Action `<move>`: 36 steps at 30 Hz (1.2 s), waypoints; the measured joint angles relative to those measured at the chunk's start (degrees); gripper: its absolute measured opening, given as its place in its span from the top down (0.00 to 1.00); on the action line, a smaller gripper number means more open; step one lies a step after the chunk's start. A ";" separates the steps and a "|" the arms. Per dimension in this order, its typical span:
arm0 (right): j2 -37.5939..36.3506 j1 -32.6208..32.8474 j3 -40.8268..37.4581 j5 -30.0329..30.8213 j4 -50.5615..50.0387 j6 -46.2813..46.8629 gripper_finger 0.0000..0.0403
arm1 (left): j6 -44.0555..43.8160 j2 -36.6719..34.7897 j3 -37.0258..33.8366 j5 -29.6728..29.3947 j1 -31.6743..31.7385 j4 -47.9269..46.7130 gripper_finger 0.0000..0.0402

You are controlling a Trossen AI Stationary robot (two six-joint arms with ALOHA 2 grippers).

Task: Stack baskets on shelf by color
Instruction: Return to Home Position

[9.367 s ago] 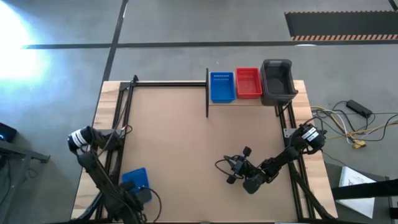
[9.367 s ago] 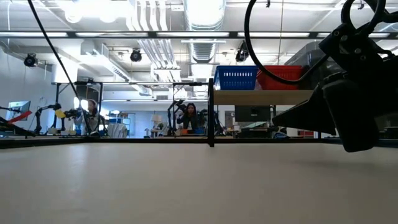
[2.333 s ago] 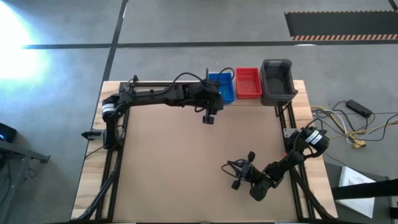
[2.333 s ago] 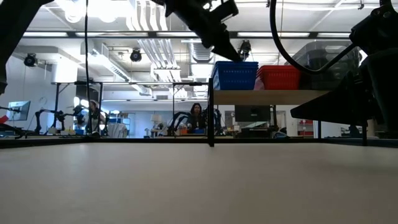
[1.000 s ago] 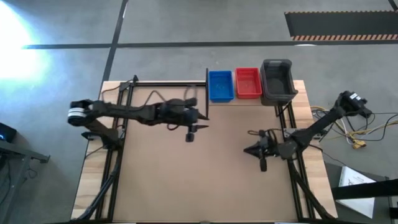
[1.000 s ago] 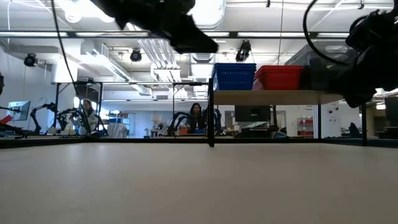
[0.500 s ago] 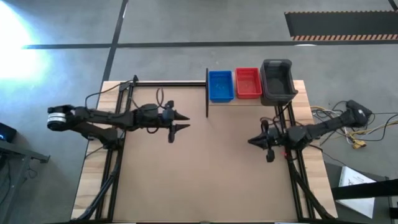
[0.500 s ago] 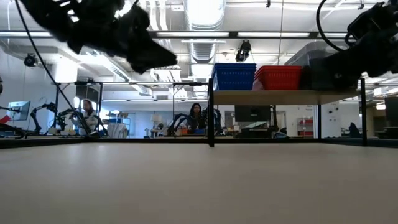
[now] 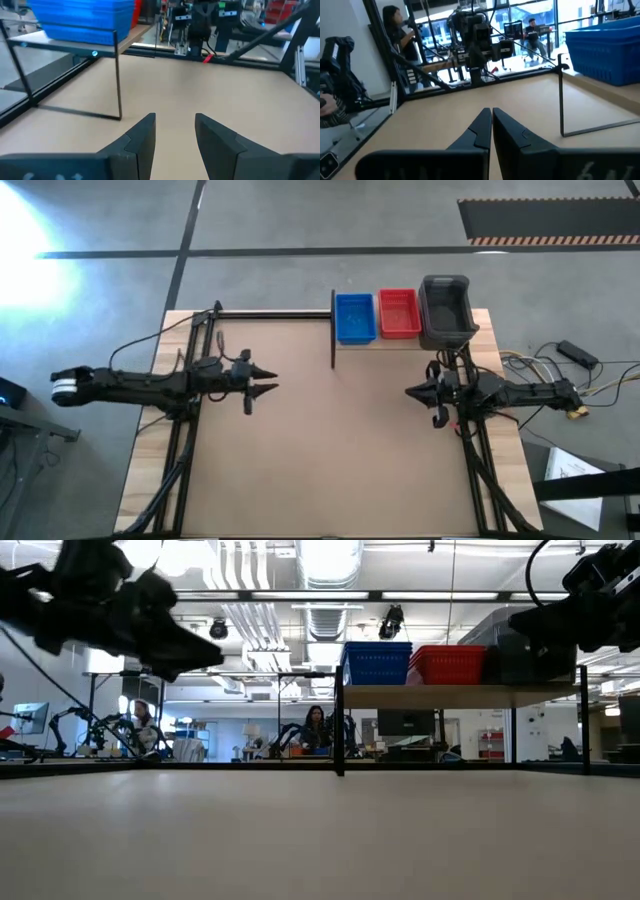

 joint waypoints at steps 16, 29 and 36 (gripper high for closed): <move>0.45 0.04 -0.02 0.42 -0.19 1.82 0.98 | -2.04 -22.59 -9.73 2.24 1.01 -9.43 0.79; 0.56 0.13 -0.04 4.87 0.16 5.99 0.98 | 2.04 -35.86 -9.81 3.04 0.44 -24.93 1.00; 0.56 0.13 -0.04 6.12 0.18 5.64 0.98 | 3.24 -43.11 -9.89 2.69 0.46 -26.67 1.00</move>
